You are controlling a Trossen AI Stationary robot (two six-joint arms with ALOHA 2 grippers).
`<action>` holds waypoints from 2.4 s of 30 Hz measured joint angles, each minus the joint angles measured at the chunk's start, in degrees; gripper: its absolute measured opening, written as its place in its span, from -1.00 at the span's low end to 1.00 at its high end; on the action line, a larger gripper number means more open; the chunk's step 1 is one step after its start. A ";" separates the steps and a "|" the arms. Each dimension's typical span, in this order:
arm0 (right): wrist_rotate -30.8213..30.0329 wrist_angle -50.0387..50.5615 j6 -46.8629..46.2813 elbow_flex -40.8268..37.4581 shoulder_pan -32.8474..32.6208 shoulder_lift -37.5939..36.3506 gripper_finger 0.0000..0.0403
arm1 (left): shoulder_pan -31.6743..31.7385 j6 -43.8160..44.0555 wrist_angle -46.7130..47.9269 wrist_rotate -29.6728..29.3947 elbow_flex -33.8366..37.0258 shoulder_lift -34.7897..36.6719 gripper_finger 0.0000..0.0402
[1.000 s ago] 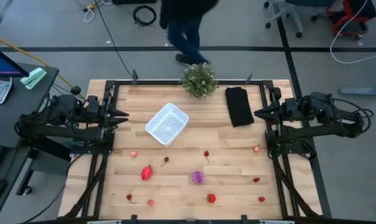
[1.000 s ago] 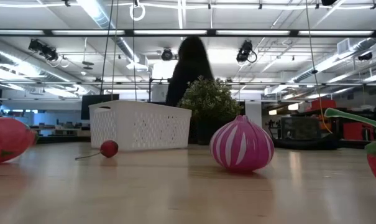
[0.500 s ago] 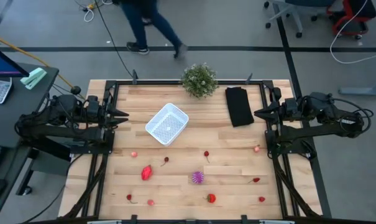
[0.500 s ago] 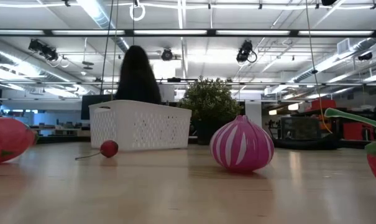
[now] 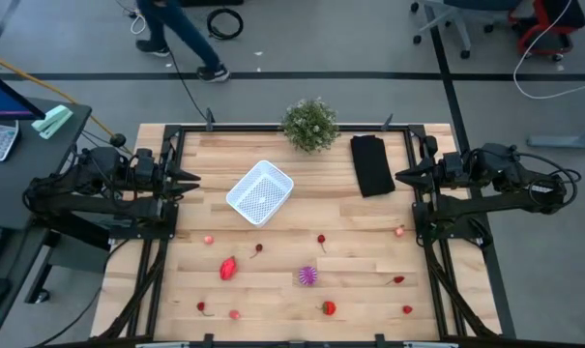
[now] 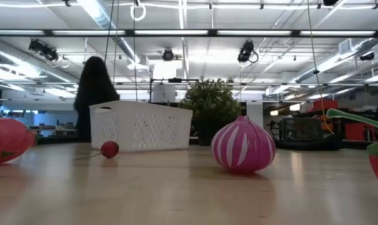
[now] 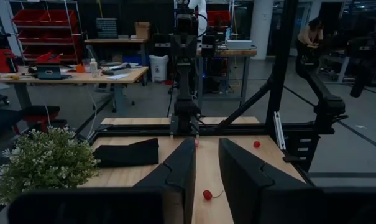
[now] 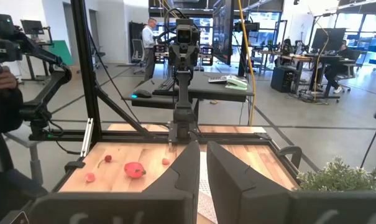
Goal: Pick and placing Produce into tupperware
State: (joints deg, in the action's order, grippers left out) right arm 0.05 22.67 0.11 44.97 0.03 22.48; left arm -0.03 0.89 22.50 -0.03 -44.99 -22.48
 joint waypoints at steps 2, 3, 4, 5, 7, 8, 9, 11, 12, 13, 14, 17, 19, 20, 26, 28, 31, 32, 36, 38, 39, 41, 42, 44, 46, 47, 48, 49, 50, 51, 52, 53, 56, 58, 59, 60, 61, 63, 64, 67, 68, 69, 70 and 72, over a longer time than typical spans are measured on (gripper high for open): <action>-0.02 0.01 0.01 0.00 -0.02 0.00 -0.81 | 0.01 0.00 -0.01 0.02 0.00 -0.01 -0.61; -0.02 -0.01 -0.02 0.00 -0.02 0.00 -0.81 | 0.02 0.00 -0.02 0.01 0.00 0.00 -0.60; -0.01 -0.02 0.00 0.00 -0.02 -0.01 -0.81 | 0.01 0.00 -0.02 0.01 0.00 -0.01 -0.59; -0.01 0.01 0.01 0.00 0.00 -0.01 -0.81 | 0.00 0.00 -0.02 0.02 0.00 -0.01 -0.59; 0.00 -0.01 -0.02 0.00 -0.02 -0.02 -0.81 | 0.02 0.00 -0.08 0.02 0.00 -0.02 -0.58; 0.00 -0.01 -0.01 0.00 -0.02 -0.02 -0.81 | 0.00 0.00 -0.32 0.02 0.00 -0.02 -0.58; -0.02 0.00 0.01 0.00 -0.02 -0.02 -0.81 | 0.00 0.00 -0.66 0.02 0.00 -0.02 -0.58; 0.00 -0.01 0.01 0.00 -0.02 0.00 -0.81 | 0.02 0.00 -1.08 0.00 0.00 -0.01 -0.59; -0.02 -0.02 0.01 0.00 -0.01 0.00 -0.81 | 0.01 0.00 -1.03 0.02 0.00 0.00 -0.60; -0.01 0.01 -0.02 0.00 -0.01 -0.01 -0.81 | 0.01 0.00 -0.98 0.01 0.00 -0.02 -0.60; -0.02 0.00 0.01 -0.01 0.00 0.00 -0.81 | 0.01 0.00 -0.92 0.02 0.00 -0.02 -0.61; -0.01 -0.01 -0.01 0.00 -0.02 -0.01 -0.81 | 0.00 -0.48 -0.80 0.01 0.00 -0.02 -0.61; -0.01 0.00 0.01 0.00 -0.02 0.00 -0.81 | 0.01 -1.34 -0.76 0.00 0.00 -0.02 -0.59; -0.02 -0.02 -0.02 0.00 -0.02 -0.02 -0.81 | 0.00 -1.48 -0.73 0.00 0.00 -0.02 -0.59; -0.02 -0.02 -0.01 0.00 -0.01 -0.02 -0.81 | 0.00 -1.57 -0.74 0.00 0.00 -0.02 -0.57; -0.02 0.01 0.01 0.00 -0.02 -0.02 -0.81 | 0.02 -1.57 -0.74 -0.02 0.00 -0.02 -0.58; -0.01 0.00 0.00 0.00 0.00 -0.01 -0.81 | 0.02 -1.60 -0.83 -0.15 0.00 -0.02 -0.60; -0.02 0.00 0.01 0.00 -0.02 -0.02 -0.81 | 0.02 -1.60 -0.83 -0.15 0.00 -0.02 -0.61; -0.02 0.01 0.01 0.00 -0.02 -0.02 -0.81 | 0.02 -1.60 -0.83 -0.22 0.00 -0.02 -0.63; -0.02 -0.01 -0.01 0.00 -0.01 -0.01 -0.81 | 0.15 -1.60 -0.83 -0.33 0.00 -0.02 -0.63; -0.02 0.01 0.00 0.00 -0.02 0.00 -0.81 | 0.24 -1.56 -0.81 -0.35 0.00 -0.02 -0.63; -0.02 -0.02 0.00 0.00 -0.02 -0.01 -0.81 | 0.28 -1.45 -0.70 -0.37 0.00 -0.02 -0.63; -0.02 -0.02 -0.01 0.00 -0.02 0.00 -0.81 | 0.27 -0.99 -0.42 -0.37 0.00 -0.02 -0.62; -0.02 -0.01 0.00 0.00 -0.01 -0.01 -0.81 | 0.28 1.03 -0.12 -0.38 0.00 -0.02 -0.63; -0.02 0.01 -0.01 0.00 -0.02 0.00 -0.81 | 0.28 3.76 -0.05 -0.36 0.00 -0.02 -0.64; -0.01 0.00 -0.01 0.00 -0.02 -0.02 -0.81 | 0.28 5.10 -0.12 -0.38 0.00 -0.02 -0.64; -0.02 0.00 0.00 0.00 0.00 -0.01 -0.81 | 0.28 6.09 -0.24 -0.41 0.00 -0.02 -0.64; -0.02 -0.01 0.00 0.00 -0.02 -0.02 -0.81 | 0.28 6.24 -0.44 -0.58 0.00 -0.02 -0.65; -0.02 -0.01 -0.01 0.00 -0.02 -0.02 -0.81 | 0.28 6.19 -0.92 -1.45 0.00 -0.02 -0.65; -0.01 0.01 0.00 0.00 -0.02 -0.02 -0.81 | 0.28 5.99 -1.66 -2.81 0.00 -0.02 -0.64; -0.01 0.00 -0.02 0.00 -0.02 -0.01 -0.81 | 0.28 5.97 -2.01 -4.60 -0.09 -0.02 -0.64; -0.01 0.01 0.00 0.00 -0.01 -0.01 -0.81 | 0.28 6.01 -1.72 -6.43 -0.54 -0.05 -0.63; -0.02 0.01 -0.01 0.00 -0.02 -0.02 -0.81 | 0.30 5.95 -0.15 -11.98 -3.82 -1.33 -0.62; -0.02 -0.01 0.00 0.00 -0.02 -0.01 -0.81 | 0.31 5.93 3.29 -13.67 -7.93 -3.06 -0.62; -0.02 -0.02 0.00 0.00 -0.01 0.00 -0.81 | 0.30 5.94 5.14 -13.87 -10.54 -4.10 -0.62; -0.01 0.01 0.02 0.00 -0.01 0.00 -0.81 | 0.29 5.98 7.93 -13.91 -13.42 -5.29 -0.62; -0.03 0.00 0.61 0.00 -0.02 0.00 -0.81 | 0.30 6.15 10.99 -13.94 -16.31 -6.56 -0.61; -0.15 -0.13 4.30 0.00 -0.02 0.00 -0.81 | 0.28 6.25 16.13 -13.92 -21.90 -9.18 -0.61; -0.13 -0.15 6.90 0.00 -0.02 0.00 -0.81 | 0.31 6.23 18.42 -13.92 -24.28 -10.42 -0.62; -0.13 -0.39 14.04 0.00 -0.02 0.00 -0.81 | 0.30 6.29 22.75 -14.42 -29.28 -13.41 -0.64; -0.17 -0.72 15.95 0.00 -0.02 0.00 -0.81 | 0.29 6.32 23.40 -14.60 -30.26 -14.22 -0.64; -0.17 -0.90 16.89 0.00 -0.02 0.00 -0.81 | 0.28 6.34 23.98 -14.74 -30.92 -14.99 -0.65; -0.15 -0.93 17.11 0.00 -0.02 0.00 -0.81 | 0.29 6.38 24.14 -14.80 -31.29 -15.61 -0.66; -0.15 -1.49 16.95 -0.01 -0.02 0.00 -0.81 | 0.29 6.24 24.22 -14.81 -31.36 -16.71 -0.66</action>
State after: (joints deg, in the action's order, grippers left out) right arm -0.10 21.18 17.06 44.96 0.01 22.48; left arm 0.26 7.12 46.72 -14.84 -76.36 -39.19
